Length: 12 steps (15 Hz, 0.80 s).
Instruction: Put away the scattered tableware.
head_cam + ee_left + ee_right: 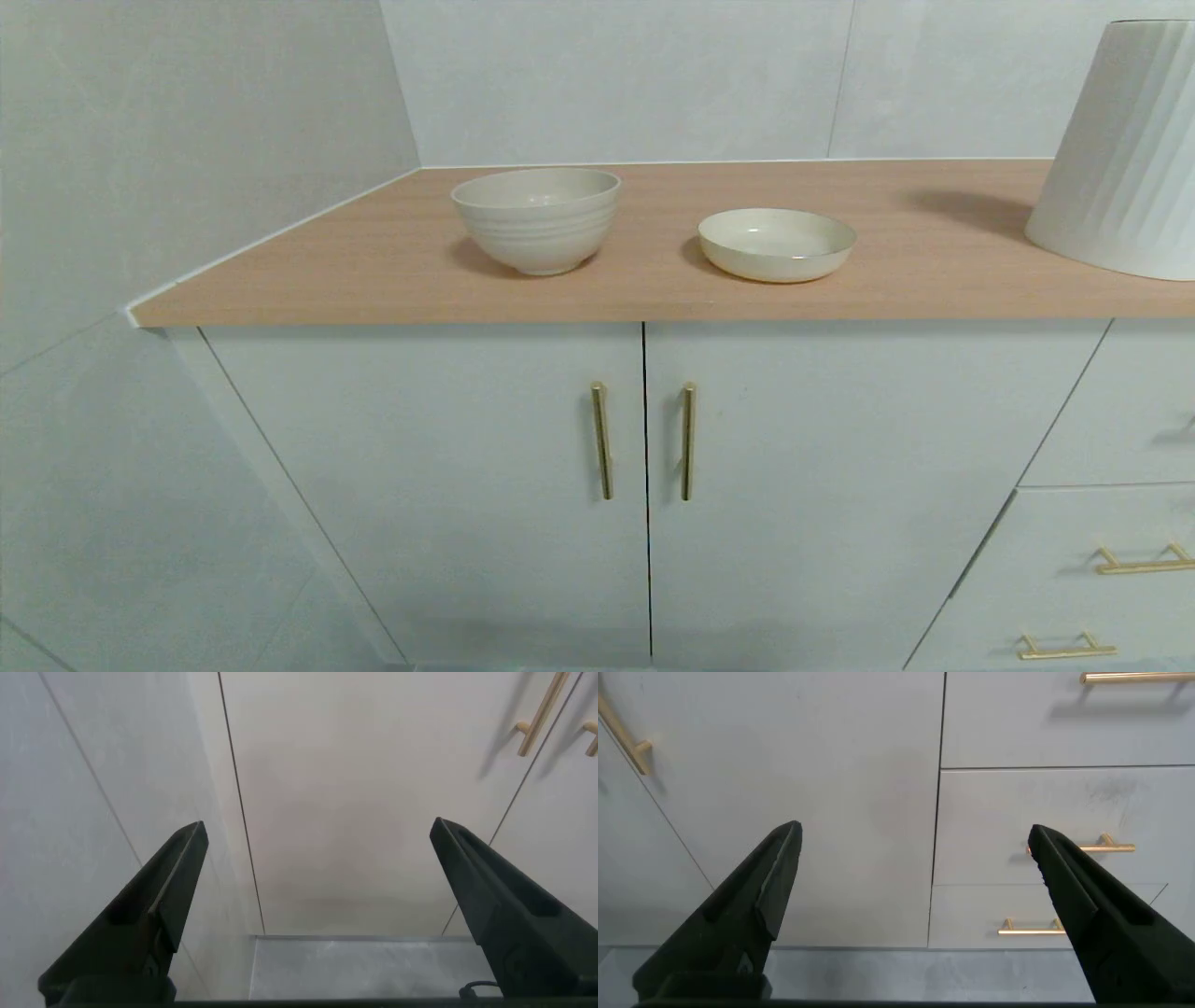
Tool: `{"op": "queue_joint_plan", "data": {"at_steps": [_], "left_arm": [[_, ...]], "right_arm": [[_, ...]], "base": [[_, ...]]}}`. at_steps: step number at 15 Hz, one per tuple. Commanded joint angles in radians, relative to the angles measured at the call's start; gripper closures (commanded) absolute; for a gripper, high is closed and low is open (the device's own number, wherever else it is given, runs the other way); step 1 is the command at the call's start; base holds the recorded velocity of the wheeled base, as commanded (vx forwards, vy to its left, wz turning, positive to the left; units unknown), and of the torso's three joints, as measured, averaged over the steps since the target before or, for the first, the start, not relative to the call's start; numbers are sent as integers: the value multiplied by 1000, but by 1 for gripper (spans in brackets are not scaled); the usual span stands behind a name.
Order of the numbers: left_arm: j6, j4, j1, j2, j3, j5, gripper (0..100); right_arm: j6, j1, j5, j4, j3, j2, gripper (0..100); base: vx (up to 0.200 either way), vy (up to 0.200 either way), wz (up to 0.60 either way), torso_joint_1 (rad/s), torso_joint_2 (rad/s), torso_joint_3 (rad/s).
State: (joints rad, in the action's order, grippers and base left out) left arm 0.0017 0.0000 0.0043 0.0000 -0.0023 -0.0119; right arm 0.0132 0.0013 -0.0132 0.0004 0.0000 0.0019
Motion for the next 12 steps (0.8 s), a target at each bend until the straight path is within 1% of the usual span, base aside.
{"op": "queue_joint_plan", "data": {"at_steps": [1, 2, 6, 8, 9, 10, 11, 12], "left_arm": [[0, 0, 0, 0, 1, 0, 0], [0, 0, 0, 0, 1, 0, 0], [0, 0, 0, 0, -1, 0, 0], [0, 0, 0, 0, 1, 0, 0], [0, 0, 0, 0, -1, 0, 0], [0, 0, 0, 0, 1, 0, 0], [0, 0, 0, 0, 1, 0, 0], [0, 0, 0, 0, -1, 0, 0]], "right_arm": [[-2, 0, -1, 1, 0, 0, 0], [-21, 0, 1, 1, 0, 0, 0], [-25, 0, 1, 1, 0, 0, 0], [-68, 0, 1, -2, -6, 0, 0], [-56, 6, 15, 1, -98, 26, 0], [-6, 26, 33, 12, -224, 118, 0], [1, 52, 73, 18, -308, 237, 0], [-7, 77, 154, 18, -370, 383, 0]], "base": [[0, 0, 0, 0, 0, 0], [0, 0, 0, 0, 0, 0], [0, 0, 0, 0, 0, 0], [0, 0, 0, 0, 0, 0], [0, 0, 0, 0, 0, 0], [0, 0, 0, 0, 0, 0], [0, 0, 0, 0, 0, 0], [0, 0, 0, 0, 0, 0]]}}
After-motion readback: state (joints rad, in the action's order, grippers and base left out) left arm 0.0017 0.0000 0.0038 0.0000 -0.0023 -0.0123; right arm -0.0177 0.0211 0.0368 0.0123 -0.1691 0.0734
